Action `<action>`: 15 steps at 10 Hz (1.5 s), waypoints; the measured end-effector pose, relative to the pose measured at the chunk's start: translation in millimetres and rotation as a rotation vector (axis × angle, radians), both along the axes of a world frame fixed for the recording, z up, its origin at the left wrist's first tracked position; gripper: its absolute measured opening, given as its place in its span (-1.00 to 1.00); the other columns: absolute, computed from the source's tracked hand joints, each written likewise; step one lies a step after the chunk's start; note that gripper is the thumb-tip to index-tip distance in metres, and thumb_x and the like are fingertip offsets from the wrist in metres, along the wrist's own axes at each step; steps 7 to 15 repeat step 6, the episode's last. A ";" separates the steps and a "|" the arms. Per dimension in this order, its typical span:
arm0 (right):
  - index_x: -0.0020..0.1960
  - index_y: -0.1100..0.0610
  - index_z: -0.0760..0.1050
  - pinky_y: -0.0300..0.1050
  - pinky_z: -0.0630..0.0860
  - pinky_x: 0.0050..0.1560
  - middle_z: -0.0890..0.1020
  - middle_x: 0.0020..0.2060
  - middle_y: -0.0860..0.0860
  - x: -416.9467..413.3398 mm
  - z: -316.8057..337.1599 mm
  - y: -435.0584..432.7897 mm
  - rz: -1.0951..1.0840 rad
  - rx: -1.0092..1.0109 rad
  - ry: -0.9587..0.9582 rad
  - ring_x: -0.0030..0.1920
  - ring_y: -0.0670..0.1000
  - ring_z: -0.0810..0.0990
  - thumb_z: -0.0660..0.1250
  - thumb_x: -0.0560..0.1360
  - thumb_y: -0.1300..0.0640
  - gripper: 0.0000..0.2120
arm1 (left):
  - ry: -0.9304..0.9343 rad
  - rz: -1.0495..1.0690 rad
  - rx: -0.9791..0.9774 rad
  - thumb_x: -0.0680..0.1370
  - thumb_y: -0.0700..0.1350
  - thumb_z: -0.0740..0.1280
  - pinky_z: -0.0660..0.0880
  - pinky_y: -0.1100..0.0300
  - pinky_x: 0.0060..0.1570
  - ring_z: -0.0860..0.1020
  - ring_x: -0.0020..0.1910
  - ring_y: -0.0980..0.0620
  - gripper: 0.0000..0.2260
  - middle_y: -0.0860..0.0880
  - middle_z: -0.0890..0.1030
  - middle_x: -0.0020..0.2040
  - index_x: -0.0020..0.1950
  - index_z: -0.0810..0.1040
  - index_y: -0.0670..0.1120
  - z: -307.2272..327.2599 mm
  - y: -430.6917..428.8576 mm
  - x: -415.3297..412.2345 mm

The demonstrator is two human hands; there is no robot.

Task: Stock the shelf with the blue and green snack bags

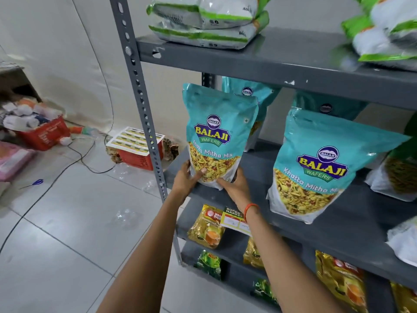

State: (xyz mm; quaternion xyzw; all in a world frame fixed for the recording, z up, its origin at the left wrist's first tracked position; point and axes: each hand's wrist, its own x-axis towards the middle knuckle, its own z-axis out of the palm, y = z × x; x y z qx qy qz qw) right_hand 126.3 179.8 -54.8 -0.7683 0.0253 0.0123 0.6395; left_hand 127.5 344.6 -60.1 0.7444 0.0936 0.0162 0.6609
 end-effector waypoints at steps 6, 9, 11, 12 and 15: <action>0.02 0.18 0.45 -0.11 0.40 -0.21 0.55 -0.08 0.18 -33.7 68.5 -53.1 0.201 -0.684 0.183 0.01 0.20 0.53 0.31 0.46 -0.05 -0.69 | 0.174 -0.012 0.673 0.53 -0.04 0.26 0.45 0.00 0.00 0.52 0.15 -0.28 -0.66 -0.29 0.55 0.19 0.18 0.44 -0.26 69.1 -59.4 -42.5; 0.02 0.18 0.45 -0.11 0.40 -0.21 0.55 -0.08 0.18 -33.7 68.5 -53.1 0.201 -0.684 0.183 0.01 0.20 0.53 0.31 0.46 -0.05 -0.69 | 0.174 -0.012 0.673 0.53 -0.04 0.26 0.45 0.00 0.00 0.52 0.15 -0.28 -0.66 -0.29 0.55 0.19 0.18 0.44 -0.26 69.1 -59.4 -42.5; 0.02 0.18 0.45 -0.11 0.40 -0.21 0.55 -0.08 0.18 -33.7 68.5 -53.1 0.201 -0.684 0.183 0.01 0.20 0.53 0.31 0.46 -0.05 -0.69 | 0.174 -0.012 0.673 0.53 -0.04 0.26 0.45 0.00 0.00 0.52 0.15 -0.28 -0.66 -0.29 0.55 0.19 0.18 0.44 -0.26 69.1 -59.4 -42.5; 0.02 0.18 0.45 -0.11 0.40 -0.21 0.55 -0.08 0.18 -33.7 68.5 -53.1 0.201 -0.684 0.183 0.01 0.20 0.53 0.31 0.46 -0.05 -0.69 | 0.174 -0.012 0.673 0.53 -0.04 0.26 0.45 0.00 0.00 0.52 0.15 -0.28 -0.66 -0.29 0.55 0.19 0.18 0.44 -0.26 69.1 -59.4 -42.5; 0.02 0.18 0.45 -0.11 0.40 -0.21 0.55 -0.08 0.18 -33.7 68.5 -53.1 0.201 -0.684 0.183 0.01 0.20 0.53 0.31 0.46 -0.05 -0.69 | 0.174 -0.012 0.673 0.53 -0.04 0.26 0.45 0.00 0.00 0.52 0.15 -0.28 -0.66 -0.29 0.55 0.19 0.18 0.44 -0.26 69.1 -59.4 -42.5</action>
